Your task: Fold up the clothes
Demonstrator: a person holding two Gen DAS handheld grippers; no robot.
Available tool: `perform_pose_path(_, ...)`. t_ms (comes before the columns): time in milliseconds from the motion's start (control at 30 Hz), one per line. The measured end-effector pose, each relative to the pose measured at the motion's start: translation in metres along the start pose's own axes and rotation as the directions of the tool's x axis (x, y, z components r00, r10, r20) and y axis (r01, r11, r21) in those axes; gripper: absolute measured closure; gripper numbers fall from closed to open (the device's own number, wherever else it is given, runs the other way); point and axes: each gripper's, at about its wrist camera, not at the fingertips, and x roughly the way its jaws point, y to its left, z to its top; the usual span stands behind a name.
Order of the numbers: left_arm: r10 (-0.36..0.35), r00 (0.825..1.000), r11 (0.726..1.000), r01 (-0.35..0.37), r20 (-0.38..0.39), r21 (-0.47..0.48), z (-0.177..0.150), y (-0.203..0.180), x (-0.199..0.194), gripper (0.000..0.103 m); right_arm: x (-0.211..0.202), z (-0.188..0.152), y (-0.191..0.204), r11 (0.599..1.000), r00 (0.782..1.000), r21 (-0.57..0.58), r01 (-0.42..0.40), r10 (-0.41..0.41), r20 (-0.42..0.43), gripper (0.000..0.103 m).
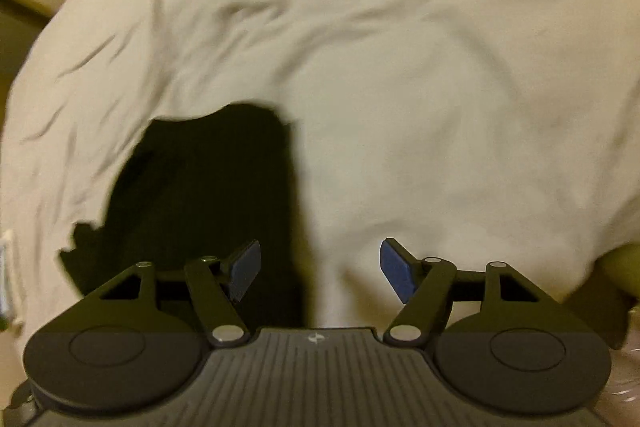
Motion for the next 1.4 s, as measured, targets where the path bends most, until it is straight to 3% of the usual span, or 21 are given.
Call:
perform_pose_path(67, 0.063, 0.998, 0.996, -0.063, -0.007, -0.056, -0.001, 0.026, -0.003, 0.060, 0.009, 0.005, 0.022, 0.999, 0.999, -0.023, -0.036, 0.036, -0.024, 0.034)
perform_pose_path(167, 0.096, 0.995, 0.989, -0.098, -0.020, -0.114, 0.008, 0.054, 0.006, 0.060, 0.028, 0.008, 0.046, 0.997, 0.997, -0.051, -0.051, 0.048, -0.063, 0.034)
perform_pose_path(367, 0.035, 0.999, 0.999, -0.034, -0.039, 0.024, 0.039, 0.052, 0.055, 0.060, 0.039, 0.012, 0.060, 1.000, 0.998, -0.020, -0.020, 0.018, -0.065, 0.034)
perform_pose_path(433, 0.010, 0.997, 0.999, -0.006, -0.075, 0.053, 0.044, 0.050, 0.074, 0.073, 0.040, 0.014, 0.060, 1.000, 0.998, -0.012, -0.003, 0.002, -0.056, 0.033)
perform_pose_path(500, -0.016, 0.996, 0.996, 0.024, -0.086, 0.091, 0.046, 0.047, 0.080, 0.098, 0.039, 0.017, 0.057, 1.000, 0.999, 0.009, 0.006, -0.005, -0.048, 0.032)
perform_pose_path(533, -0.033, 0.996, 0.992, 0.043, -0.081, 0.118, 0.047, 0.043, 0.077, 0.098, 0.038, 0.018, 0.056, 1.000, 0.999, 0.021, 0.008, -0.007, -0.043, 0.032)
perform_pose_path(667, -0.104, 0.994, 0.942, 0.111, -0.039, 0.316, 0.045, 0.010, 0.052, 0.099, 0.030, 0.026, 0.056, 0.998, 1.000, 0.070, -0.009, 0.011, -0.017, 0.032)
perform_pose_path(833, -0.217, 0.975, 0.876, 0.218, -0.052, 0.431, 0.045, -0.034, 0.039, 0.099, 0.018, 0.036, 0.075, 0.995, 0.997, 0.072, -0.076, 0.074, 0.027, 0.032)
perform_pose_path(1000, -0.225, 0.972, 0.861, 0.230, -0.067, 0.454, 0.039, -0.049, 0.043, 0.099, 0.026, 0.043, 0.090, 0.995, 0.996, 0.042, -0.087, 0.085, 0.037, 0.033)
perform_pose_path(1167, -0.216, 0.974, 0.862, 0.223, -0.068, 0.455, 0.037, -0.050, 0.045, 0.099, 0.048, 0.054, 0.105, 0.998, 0.998, -0.013, -0.067, 0.068, 0.012, 0.034)
perform_pose_path(1200, -0.209, 0.976, 0.869, 0.216, -0.065, 0.446, 0.037, -0.049, 0.045, 0.099, 0.055, 0.055, 0.107, 0.999, 0.999, -0.027, -0.047, 0.047, 0.006, 0.049)
perform_pose_path(1233, -0.199, 0.978, 0.875, 0.205, -0.061, 0.438, 0.037, -0.048, 0.045, 0.098, 0.059, 0.055, 0.108, 0.999, 1.000, -0.033, -0.014, 0.014, 0.009, 0.071)
perform_pose_path(1267, -0.189, 0.980, 0.884, 0.196, -0.059, 0.425, 0.037, -0.046, 0.046, 0.098, 0.059, 0.054, 0.104, 1.000, 1.000, -0.018, -0.008, 0.008, 0.011, 0.083)
perform_pose_path(1300, -0.179, 0.982, 0.893, 0.187, -0.058, 0.410, 0.038, -0.044, 0.046, 0.097, 0.058, 0.053, 0.097, 1.000, 1.000, 0.011, 0.003, -0.003, 0.009, 0.102)
perform_pose_path(1400, -0.173, 0.983, 0.918, 0.182, -0.057, 0.353, 0.041, -0.035, 0.044, 0.094, 0.051, 0.046, 0.071, 0.994, 0.999, 0.099, 0.050, -0.052, 0.016, 0.102)
